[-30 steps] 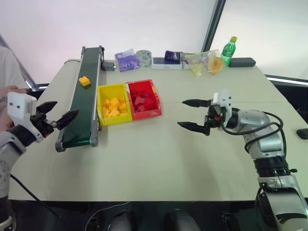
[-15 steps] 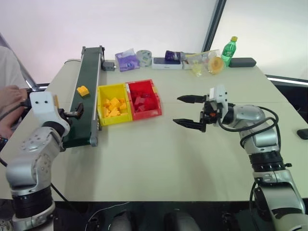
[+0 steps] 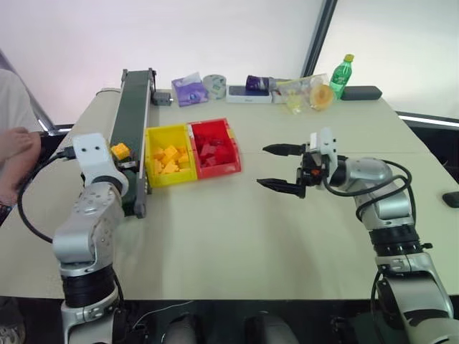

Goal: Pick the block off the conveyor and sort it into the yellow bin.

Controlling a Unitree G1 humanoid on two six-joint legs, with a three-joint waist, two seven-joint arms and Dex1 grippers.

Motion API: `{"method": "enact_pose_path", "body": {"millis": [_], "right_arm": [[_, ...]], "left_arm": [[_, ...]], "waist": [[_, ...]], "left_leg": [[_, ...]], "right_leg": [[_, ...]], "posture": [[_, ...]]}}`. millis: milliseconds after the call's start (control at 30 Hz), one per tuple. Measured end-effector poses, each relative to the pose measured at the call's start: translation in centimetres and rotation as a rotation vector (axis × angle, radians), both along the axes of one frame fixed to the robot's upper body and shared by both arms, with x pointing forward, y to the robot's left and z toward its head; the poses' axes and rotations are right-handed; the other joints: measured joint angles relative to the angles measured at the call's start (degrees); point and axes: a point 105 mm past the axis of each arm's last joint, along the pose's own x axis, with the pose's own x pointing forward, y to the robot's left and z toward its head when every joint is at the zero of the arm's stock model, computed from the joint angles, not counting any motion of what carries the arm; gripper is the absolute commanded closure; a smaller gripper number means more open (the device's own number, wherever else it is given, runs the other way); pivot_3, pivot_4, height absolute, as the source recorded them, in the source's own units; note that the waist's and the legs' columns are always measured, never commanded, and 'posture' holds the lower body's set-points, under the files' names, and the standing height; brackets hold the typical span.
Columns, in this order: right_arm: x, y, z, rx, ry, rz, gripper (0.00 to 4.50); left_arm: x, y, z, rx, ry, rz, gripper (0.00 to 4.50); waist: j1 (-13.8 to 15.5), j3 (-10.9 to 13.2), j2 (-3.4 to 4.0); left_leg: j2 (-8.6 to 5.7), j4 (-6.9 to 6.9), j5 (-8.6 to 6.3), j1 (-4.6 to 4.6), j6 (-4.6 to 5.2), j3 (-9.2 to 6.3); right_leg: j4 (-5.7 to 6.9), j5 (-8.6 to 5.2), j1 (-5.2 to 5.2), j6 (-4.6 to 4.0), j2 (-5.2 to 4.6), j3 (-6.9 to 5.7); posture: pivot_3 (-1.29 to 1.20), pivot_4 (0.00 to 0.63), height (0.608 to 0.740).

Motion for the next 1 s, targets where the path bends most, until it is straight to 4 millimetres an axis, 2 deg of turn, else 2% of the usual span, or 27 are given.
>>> {"method": "enact_pose_path", "body": {"millis": [167,333,400,467,533,600,733,867,1000], "right_arm": [[0.0,-0.1,-0.2,-0.001,0.005,-0.005,0.00],[0.0,-0.2,-0.3,0.001,0.010,-0.013,0.00],[0.0,-0.2,-0.3,0.001,0.009,-0.014,0.00],[0.0,-0.3,-0.4,-0.002,0.012,-0.020,0.00],[0.0,-0.4,-0.5,-0.002,0.015,-0.026,0.00],[-0.1,-0.4,-0.5,-0.003,0.014,-0.025,0.00],[-0.2,-0.4,-0.6,-0.003,0.017,-0.027,0.00],[-0.3,-0.4,-0.7,-0.003,0.019,-0.031,0.00],[-0.3,-0.3,-0.6,-0.001,0.015,-0.031,0.00]], "left_arm": [[0.4,0.3,-0.1,-0.017,0.030,0.061,0.06],[0.4,0.5,-1.2,-0.050,0.068,0.101,0.06],[0.1,0.8,-2.0,-0.051,0.099,0.130,0.57],[-0.2,1.1,-2.8,-0.078,0.117,0.152,1.34],[-0.3,1.2,-3.1,-0.092,0.121,0.155,2.45],[-0.3,1.4,-2.9,-0.101,0.116,0.159,3.27],[-0.3,1.6,-2.4,-0.093,0.098,0.148,3.23],[0.1,1.3,1.0,-0.039,-0.016,0.078,3.23],[0.7,-0.9,3.6,0.043,-0.108,-0.112,3.23]], "waist": [[0.0,0.0,0.00],[0.0,0.0,0.00],[0.0,0.0,0.00],[0.0,0.0,-0.01],[0.0,0.0,-0.01],[0.0,0.0,-0.01],[0.1,0.0,-0.01],[0.0,0.0,-0.01],[0.0,0.0,-0.01]], "left_leg": [[-0.01,0.00,0.00,0.00,0.00,0.00],[0.00,0.00,0.00,0.00,0.00,0.00],[0.00,0.00,0.00,0.00,0.00,0.00],[0.01,0.00,0.00,0.00,0.00,0.00],[0.01,0.00,0.00,0.00,0.00,0.00],[0.00,0.01,0.00,0.00,0.00,0.00],[0.00,0.01,0.00,0.00,0.00,-0.01],[-0.01,0.00,0.00,0.00,0.00,0.00],[-0.02,-0.01,0.00,0.01,-0.01,0.01]], "right_leg": [[0.00,0.00,0.00,0.00,0.00,0.00],[0.00,0.00,0.00,0.00,-0.01,0.00],[0.00,0.00,0.00,0.00,-0.01,0.00],[0.00,0.00,0.00,0.00,-0.01,0.00],[0.00,0.00,0.00,0.00,0.00,0.00],[0.00,0.00,0.01,0.00,-0.01,0.00],[0.00,0.00,0.01,0.00,-0.02,-0.01],[0.00,0.00,0.01,0.00,-0.02,-0.01],[0.00,0.00,0.01,0.00,-0.01,-0.02]], "posture": [[0.00,0.150,0.740],[0.00,0.150,0.740],[0.00,0.150,0.740],[0.00,0.150,0.740],[0.00,0.150,0.740],[0.00,0.150,0.740],[0.00,0.150,0.740],[0.00,0.150,0.740],[0.00,0.150,0.740]]}}
